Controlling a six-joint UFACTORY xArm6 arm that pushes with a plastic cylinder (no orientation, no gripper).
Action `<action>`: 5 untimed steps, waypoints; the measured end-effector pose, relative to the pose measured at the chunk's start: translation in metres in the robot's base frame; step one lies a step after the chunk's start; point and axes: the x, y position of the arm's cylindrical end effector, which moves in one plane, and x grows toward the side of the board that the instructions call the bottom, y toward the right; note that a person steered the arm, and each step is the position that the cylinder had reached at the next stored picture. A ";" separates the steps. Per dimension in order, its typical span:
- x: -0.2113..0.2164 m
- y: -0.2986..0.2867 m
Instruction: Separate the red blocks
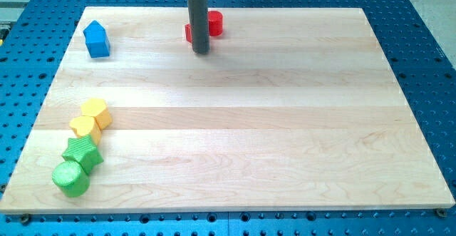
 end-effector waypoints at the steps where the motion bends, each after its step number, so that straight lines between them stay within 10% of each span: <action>1: -0.005 0.027; 3: -0.059 0.118; 5: -0.059 -0.050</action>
